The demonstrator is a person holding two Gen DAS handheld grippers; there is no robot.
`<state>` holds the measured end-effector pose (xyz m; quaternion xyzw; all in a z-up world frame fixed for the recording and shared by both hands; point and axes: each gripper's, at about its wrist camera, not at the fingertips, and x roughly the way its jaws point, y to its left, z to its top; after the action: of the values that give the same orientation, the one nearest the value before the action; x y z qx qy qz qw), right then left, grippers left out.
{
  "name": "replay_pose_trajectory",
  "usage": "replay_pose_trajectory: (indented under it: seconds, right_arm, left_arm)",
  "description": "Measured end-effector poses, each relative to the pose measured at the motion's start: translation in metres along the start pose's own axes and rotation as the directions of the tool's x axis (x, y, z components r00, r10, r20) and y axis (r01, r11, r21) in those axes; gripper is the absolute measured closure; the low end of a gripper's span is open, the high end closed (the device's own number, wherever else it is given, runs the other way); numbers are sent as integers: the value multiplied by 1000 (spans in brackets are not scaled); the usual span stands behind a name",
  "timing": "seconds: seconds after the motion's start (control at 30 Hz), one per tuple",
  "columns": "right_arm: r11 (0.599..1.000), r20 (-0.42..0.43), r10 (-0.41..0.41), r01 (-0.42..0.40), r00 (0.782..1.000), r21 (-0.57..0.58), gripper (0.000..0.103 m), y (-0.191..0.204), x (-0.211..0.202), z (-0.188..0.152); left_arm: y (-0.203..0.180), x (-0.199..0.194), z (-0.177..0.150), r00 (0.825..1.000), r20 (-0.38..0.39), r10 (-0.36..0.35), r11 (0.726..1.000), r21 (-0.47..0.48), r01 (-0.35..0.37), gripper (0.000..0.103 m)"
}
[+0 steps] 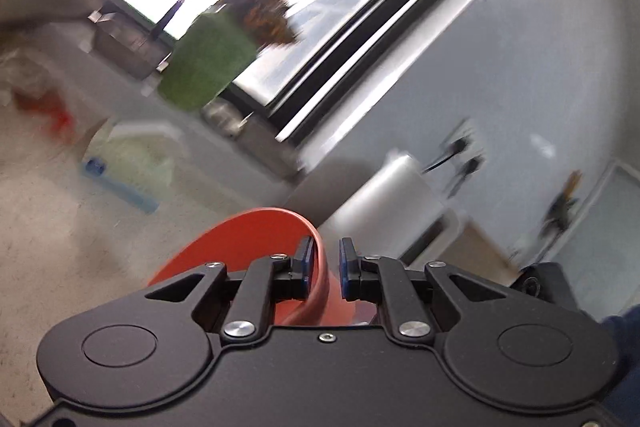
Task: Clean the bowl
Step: 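Hold the bowl upside down with the left gripper while the right gripper wipes its feet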
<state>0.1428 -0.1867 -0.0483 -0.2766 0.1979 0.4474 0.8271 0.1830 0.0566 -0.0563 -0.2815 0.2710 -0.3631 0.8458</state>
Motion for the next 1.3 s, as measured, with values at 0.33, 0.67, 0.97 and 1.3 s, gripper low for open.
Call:
replay_pose_trajectory:
  seconds: [0.33,0.67,0.97,1.3]
  right_arm:
    - [956,-76,-94,111,993,272,102,-9,45,-37]
    - [938,-70,-133,148,989,313,102,-18,37,-41]
    - [901,-76,-156,173,985,397,102,-20,26,-50]
    - [892,-40,-95,103,995,440,102,11,54,-37]
  left_arm:
    - [14,26,-11,982,-111,153,983,116,-140,94]
    - [9,35,-8,956,-124,266,942,242,-231,92]
    - [42,39,-6,970,-56,235,958,-156,-241,98]
    - [37,58,-1,965,-52,258,933,-247,-263,99]
